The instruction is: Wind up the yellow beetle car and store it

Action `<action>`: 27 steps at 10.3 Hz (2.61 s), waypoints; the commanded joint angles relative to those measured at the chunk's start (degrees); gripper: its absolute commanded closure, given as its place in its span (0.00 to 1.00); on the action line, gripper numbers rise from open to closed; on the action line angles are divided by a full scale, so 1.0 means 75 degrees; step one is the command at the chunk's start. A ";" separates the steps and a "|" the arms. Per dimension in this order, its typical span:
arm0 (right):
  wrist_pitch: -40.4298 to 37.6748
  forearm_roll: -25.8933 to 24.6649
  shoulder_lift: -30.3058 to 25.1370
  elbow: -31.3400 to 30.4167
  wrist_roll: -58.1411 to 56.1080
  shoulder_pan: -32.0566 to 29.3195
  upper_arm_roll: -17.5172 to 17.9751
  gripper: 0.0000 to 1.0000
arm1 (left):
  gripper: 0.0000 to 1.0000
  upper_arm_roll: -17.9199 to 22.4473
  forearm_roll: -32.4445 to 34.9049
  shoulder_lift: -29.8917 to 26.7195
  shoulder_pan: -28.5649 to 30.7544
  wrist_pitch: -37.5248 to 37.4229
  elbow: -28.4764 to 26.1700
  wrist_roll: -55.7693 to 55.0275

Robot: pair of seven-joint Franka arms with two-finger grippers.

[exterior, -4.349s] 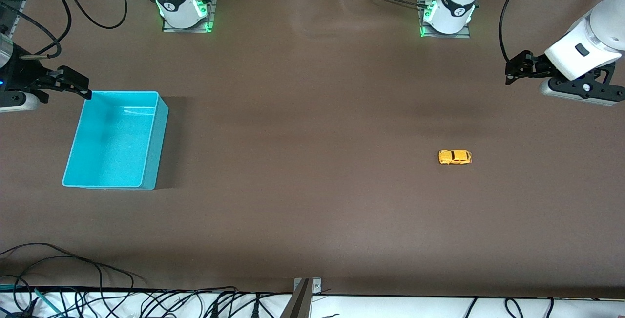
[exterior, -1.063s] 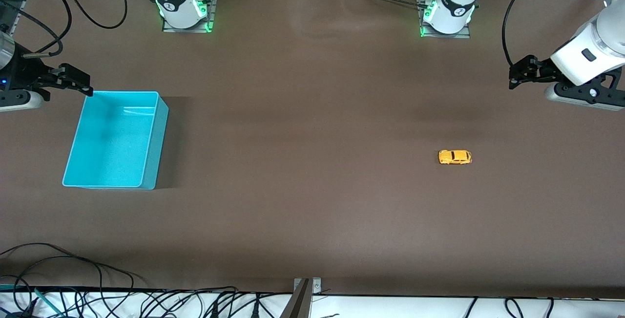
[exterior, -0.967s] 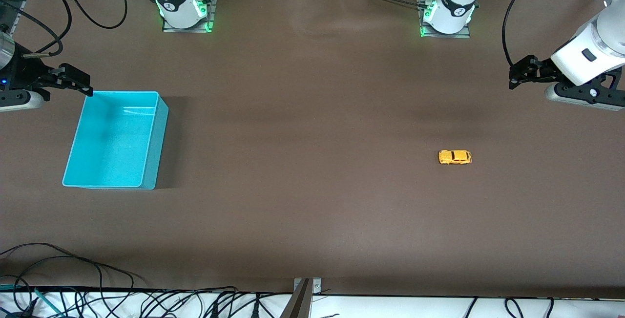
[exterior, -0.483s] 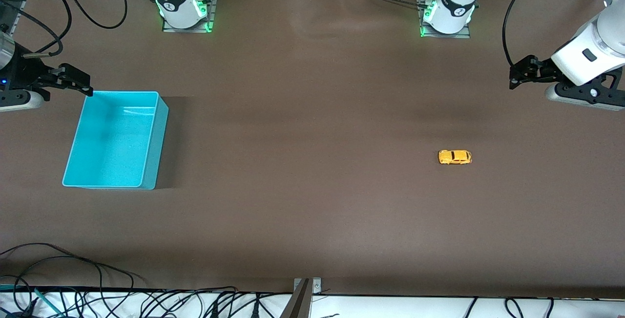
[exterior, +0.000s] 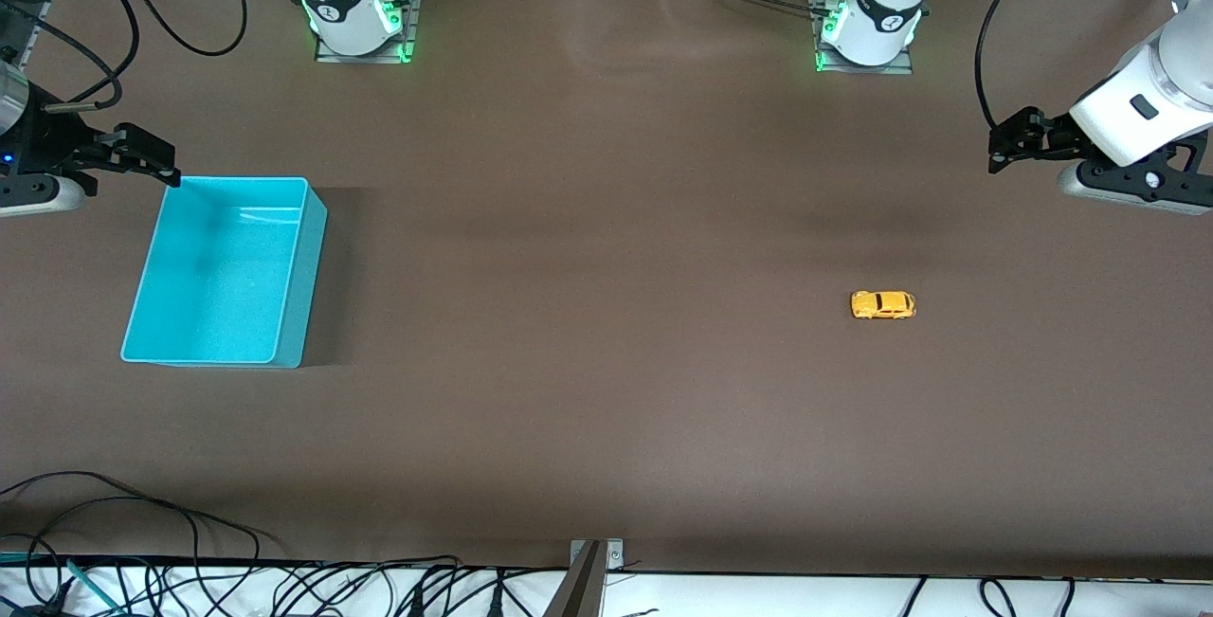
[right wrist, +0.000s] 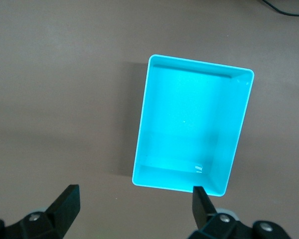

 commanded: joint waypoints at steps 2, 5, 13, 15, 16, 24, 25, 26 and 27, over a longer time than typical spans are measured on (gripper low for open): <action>-0.0042 0.0039 -0.0082 -0.0056 -0.0137 -0.0111 0.0084 0.00 | 0.00 0.0006 -0.0224 0.0119 0.0044 -0.0142 0.0190 0.0063; 0.0005 0.0051 -0.0082 -0.0068 -0.0125 -0.0111 0.0108 0.00 | 0.00 -0.0041 -0.0224 0.0130 -0.0026 -0.0143 0.0155 0.0087; -0.0006 0.0074 -0.0070 -0.0056 -0.0125 -0.0041 0.0096 0.00 | 0.00 -0.0006 -0.0189 0.1137 0.0115 0.0290 0.0003 0.3166; 0.0005 0.0074 -0.0082 -0.0056 -0.0125 -0.0041 0.0084 0.00 | 0.00 -0.0017 -0.0200 0.1442 0.0115 0.0802 -0.0405 0.3927; 0.0052 0.0074 -0.0070 -0.0068 -0.0125 -0.0053 0.0073 0.00 | 0.00 -0.0006 -0.0200 0.1443 0.0115 0.1433 -0.0907 0.4349; 0.0110 0.0098 -0.0070 -0.0056 -0.0172 -0.0064 0.0049 0.00 | 0.00 -0.0006 0.0022 0.2729 0.0384 0.6404 -0.3255 0.8918; 0.0122 0.0168 -0.0070 -0.0056 -0.0172 -0.0064 0.0049 0.00 | 0.00 -0.0006 0.0022 0.2976 0.0384 0.6571 -0.3256 0.9295; 0.0134 0.0319 -0.0047 -0.0056 -0.0184 -0.0064 0.0049 0.00 | 0.00 -0.0006 0.0022 0.3117 0.0373 0.6723 -0.3256 0.9565; 0.0180 0.0321 -0.0035 -0.0056 -0.0184 -0.0053 0.0061 0.00 | 0.00 -0.0017 0.0022 0.3200 0.0349 0.6841 -0.3267 0.9765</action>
